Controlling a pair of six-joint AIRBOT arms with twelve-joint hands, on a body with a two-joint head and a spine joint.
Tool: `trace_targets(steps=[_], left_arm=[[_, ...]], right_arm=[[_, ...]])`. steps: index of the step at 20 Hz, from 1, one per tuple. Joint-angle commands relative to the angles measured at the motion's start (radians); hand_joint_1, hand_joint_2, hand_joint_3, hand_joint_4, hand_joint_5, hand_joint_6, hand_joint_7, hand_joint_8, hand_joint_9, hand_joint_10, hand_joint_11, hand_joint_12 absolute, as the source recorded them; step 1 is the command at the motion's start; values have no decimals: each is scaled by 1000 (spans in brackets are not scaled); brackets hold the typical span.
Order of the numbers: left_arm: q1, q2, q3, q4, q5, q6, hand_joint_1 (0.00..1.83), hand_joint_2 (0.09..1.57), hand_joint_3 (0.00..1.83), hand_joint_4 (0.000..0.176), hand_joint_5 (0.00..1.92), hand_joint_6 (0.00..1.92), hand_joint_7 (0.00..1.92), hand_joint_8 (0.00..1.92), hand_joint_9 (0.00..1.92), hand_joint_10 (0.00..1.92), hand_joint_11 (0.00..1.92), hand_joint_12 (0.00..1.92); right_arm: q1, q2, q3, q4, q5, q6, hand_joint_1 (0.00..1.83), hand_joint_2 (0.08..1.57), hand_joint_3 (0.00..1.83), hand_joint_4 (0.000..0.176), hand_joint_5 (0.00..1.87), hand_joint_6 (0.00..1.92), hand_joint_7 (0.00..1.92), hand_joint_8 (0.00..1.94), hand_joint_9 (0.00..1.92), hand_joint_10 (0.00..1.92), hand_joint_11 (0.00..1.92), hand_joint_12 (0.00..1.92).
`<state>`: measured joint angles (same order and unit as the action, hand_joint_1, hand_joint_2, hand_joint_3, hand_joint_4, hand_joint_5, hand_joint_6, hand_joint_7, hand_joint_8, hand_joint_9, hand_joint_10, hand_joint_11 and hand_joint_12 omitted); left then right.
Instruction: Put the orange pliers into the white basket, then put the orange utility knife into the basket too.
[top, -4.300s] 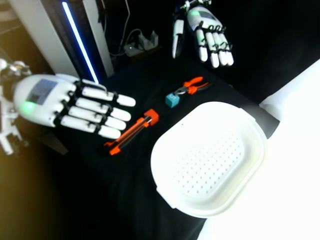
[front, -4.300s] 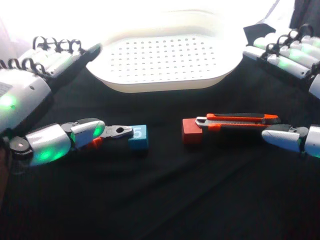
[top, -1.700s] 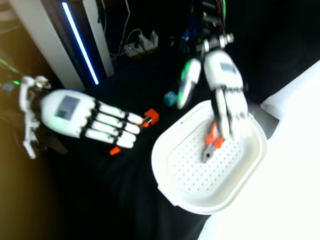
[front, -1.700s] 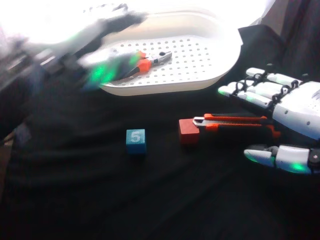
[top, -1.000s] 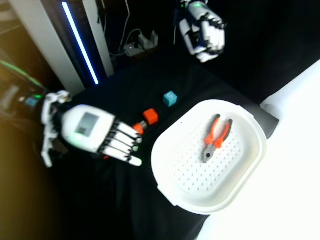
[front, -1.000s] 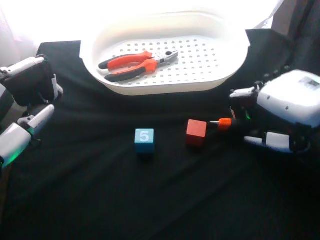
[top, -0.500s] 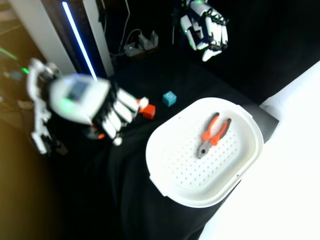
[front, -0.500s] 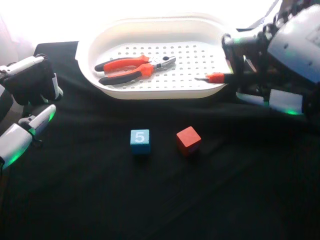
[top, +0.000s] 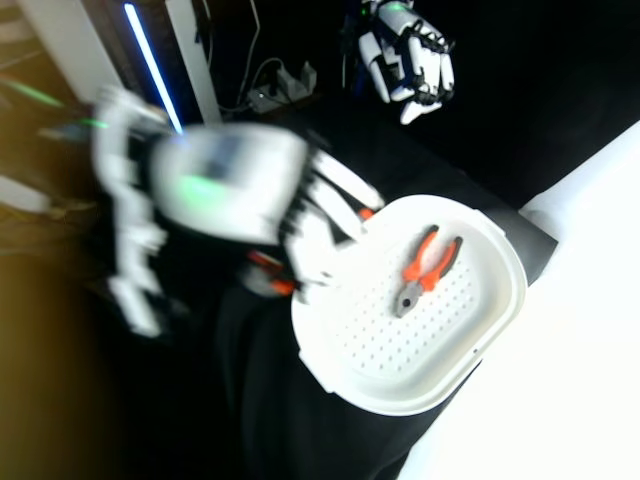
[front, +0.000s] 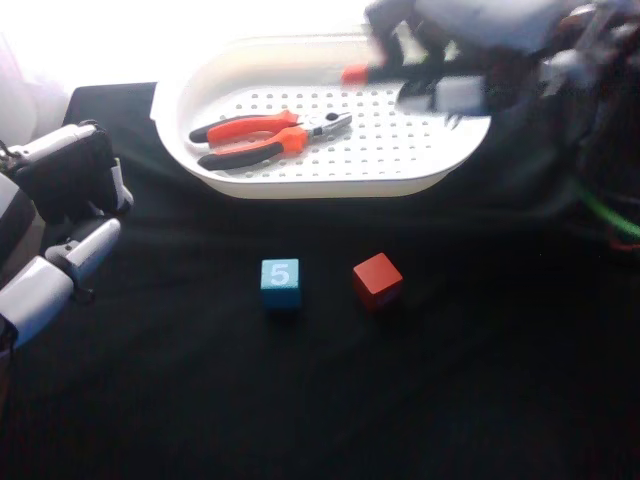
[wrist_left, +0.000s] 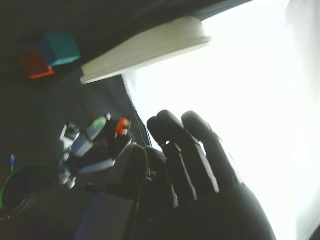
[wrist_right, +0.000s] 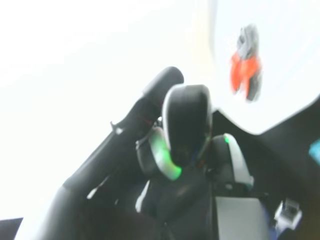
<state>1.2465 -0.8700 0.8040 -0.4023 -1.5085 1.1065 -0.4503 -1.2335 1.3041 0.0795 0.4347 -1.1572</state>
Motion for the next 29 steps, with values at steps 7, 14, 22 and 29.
trace_targets(steps=[7,14,22,29], left_arm=[[-6,-7,14,21,-120,-16,909,1450,0,0,427,1774,695,821,711,1219,568,1670],[-6,-11,18,17,-120,-22,919,1444,0,0,432,1767,713,746,704,1131,474,1666],[-15,28,8,14,-164,-20,636,1447,0,0,370,401,622,325,500,1067,251,1666],[-1,74,-12,2,-223,6,597,1394,0,0,295,94,503,19,330,663,4,1414]], right_arm=[[15,-109,151,80,-82,-3,696,1272,0,62,168,923,226,1026,214,1233,176,1682],[28,-69,104,80,-45,-3,276,1126,0,99,0,0,0,0,0,0,0,0],[-26,269,-259,49,291,-3,146,1175,6,110,0,0,0,0,0,0,2,1],[-389,519,-472,82,793,122,110,1157,0,126,0,0,0,0,0,0,0,0]])
